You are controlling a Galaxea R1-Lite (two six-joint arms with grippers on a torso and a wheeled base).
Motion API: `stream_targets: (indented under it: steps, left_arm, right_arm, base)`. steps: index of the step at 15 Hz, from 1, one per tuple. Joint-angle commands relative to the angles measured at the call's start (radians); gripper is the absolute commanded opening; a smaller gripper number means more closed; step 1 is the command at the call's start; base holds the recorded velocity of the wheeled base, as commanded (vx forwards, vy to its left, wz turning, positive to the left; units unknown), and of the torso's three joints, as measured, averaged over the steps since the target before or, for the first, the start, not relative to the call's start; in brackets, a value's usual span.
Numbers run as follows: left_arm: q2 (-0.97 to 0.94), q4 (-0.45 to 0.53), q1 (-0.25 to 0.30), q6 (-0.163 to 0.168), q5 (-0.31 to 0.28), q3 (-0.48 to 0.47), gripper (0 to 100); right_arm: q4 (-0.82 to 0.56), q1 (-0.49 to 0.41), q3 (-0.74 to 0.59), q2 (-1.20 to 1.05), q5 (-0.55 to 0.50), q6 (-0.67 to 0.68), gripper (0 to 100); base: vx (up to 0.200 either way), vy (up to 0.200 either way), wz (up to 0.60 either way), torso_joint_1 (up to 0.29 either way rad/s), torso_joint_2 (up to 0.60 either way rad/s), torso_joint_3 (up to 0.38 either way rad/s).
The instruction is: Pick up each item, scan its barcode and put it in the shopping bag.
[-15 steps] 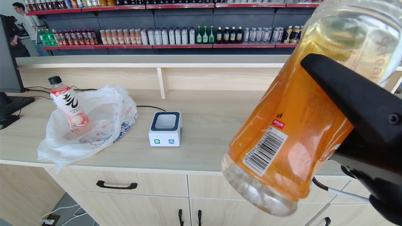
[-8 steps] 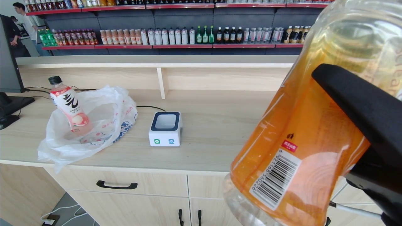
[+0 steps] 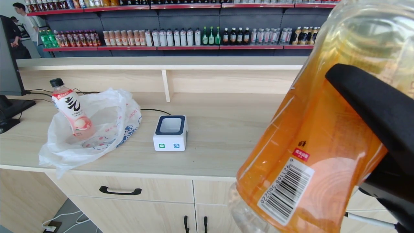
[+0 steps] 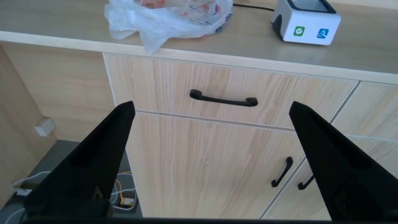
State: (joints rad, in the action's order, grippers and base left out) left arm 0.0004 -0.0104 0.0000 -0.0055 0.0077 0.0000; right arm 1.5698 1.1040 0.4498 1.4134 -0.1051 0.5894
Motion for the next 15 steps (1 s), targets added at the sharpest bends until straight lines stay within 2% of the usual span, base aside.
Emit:
stream_targets:
  steps: [1, 8, 9, 10, 15]
  left_arm:
    - [0.001, 0.0, 0.0, -0.001, 0.0, 0.0, 100]
    - [0.001, 0.0, 0.0, -0.001, 0.002, 0.0, 100]
    - [0.001, 0.0, 0.0, -0.001, 0.002, 0.0, 100]
    - [0.0, -0.002, 0.0, -0.001, 0.002, 0.0, 100]
    - [0.0, 0.0, 0.0, -0.001, 0.002, 0.0, 100]
  right_arm:
    - [0.001, 0.0, 0.003, 0.012, 0.001, -0.006, 0]
    - [0.001, -0.02, 0.017, 0.13, -0.021, -0.267, 0]
    - [0.001, -0.02, 0.036, 0.156, -0.073, -0.336, 0]
    - [0.001, -0.021, 0.04, 0.156, -0.082, -0.378, 0]
    - [-0.125, -0.176, 0.006, 0.127, -0.081, -0.591, 0]
  base:
    - [0.0, 0.0, 0.0, 0.0, 0.0, 0.0]
    - [0.0, 0.0, 0.0, 0.0, 0.0, 0.0]
    - [0.0, 0.0, 0.0, 0.0, 0.0, 0.0]
    - [0.0, 0.0, 0.0, 0.0, 0.0, 0.0]
    - [0.0, 0.0, 0.0, 0.0, 0.0, 0.0]
